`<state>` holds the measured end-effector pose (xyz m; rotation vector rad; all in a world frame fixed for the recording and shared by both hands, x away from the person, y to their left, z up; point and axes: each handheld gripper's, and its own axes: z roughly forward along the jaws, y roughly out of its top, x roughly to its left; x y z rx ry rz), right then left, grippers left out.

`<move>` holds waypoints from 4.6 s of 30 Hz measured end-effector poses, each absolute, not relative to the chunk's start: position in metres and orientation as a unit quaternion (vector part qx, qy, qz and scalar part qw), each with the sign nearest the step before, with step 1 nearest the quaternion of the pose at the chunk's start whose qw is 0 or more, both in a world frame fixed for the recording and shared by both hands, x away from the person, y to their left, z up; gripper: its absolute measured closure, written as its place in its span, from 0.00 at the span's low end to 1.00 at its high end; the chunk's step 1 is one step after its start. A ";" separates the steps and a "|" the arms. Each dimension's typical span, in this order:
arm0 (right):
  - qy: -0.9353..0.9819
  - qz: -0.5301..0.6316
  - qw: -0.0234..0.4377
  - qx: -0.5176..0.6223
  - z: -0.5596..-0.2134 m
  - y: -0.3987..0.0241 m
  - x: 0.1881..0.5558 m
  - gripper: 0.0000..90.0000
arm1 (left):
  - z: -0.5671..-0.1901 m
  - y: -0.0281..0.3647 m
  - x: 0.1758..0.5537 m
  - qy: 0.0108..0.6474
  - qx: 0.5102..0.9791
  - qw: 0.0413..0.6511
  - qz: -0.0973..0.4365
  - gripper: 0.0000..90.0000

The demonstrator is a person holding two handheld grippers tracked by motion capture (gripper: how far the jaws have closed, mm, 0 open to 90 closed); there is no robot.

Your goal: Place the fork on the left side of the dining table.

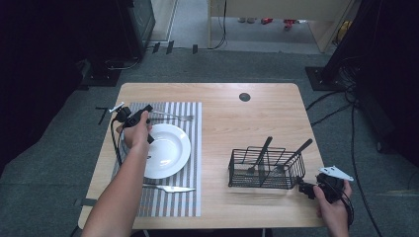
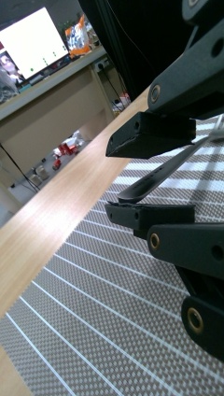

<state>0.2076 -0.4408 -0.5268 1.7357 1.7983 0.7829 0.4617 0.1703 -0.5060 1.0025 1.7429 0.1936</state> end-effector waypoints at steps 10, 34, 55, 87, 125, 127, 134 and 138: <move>0.663 0.289 0.258 0.641 -0.527 -0.441 0.208 0.02 | -0.508 0.176 0.467 0.756 0.426 0.495 0.051 0.72; 0.663 0.289 0.258 0.641 -0.527 -0.441 0.208 0.02 | -0.501 0.167 0.485 0.741 0.536 0.397 0.078 0.54; 0.663 0.288 0.257 0.642 -0.527 -0.441 0.208 0.02 | -0.463 0.175 0.462 0.672 0.595 0.385 0.214 0.17; 0.664 0.288 0.258 0.640 -0.527 -0.441 0.208 0.02 | -0.417 0.178 0.376 0.570 0.653 0.431 0.250 0.16; 0.663 0.287 0.257 0.642 -0.527 -0.441 0.208 0.02 | -0.487 0.237 0.279 0.594 0.667 0.378 0.243 0.16; 0.664 0.287 0.257 0.641 -0.527 -0.441 0.208 0.02 | -0.492 0.240 0.276 0.597 0.668 0.370 0.246 0.15; 0.663 0.286 0.257 0.642 -0.527 -0.441 0.208 0.01 | -0.506 0.242 0.268 0.604 0.674 0.350 0.241 0.14; 0.663 0.286 0.257 0.643 -0.527 -0.441 0.208 0.01 | -0.513 0.239 0.265 0.604 0.686 0.322 0.245 0.14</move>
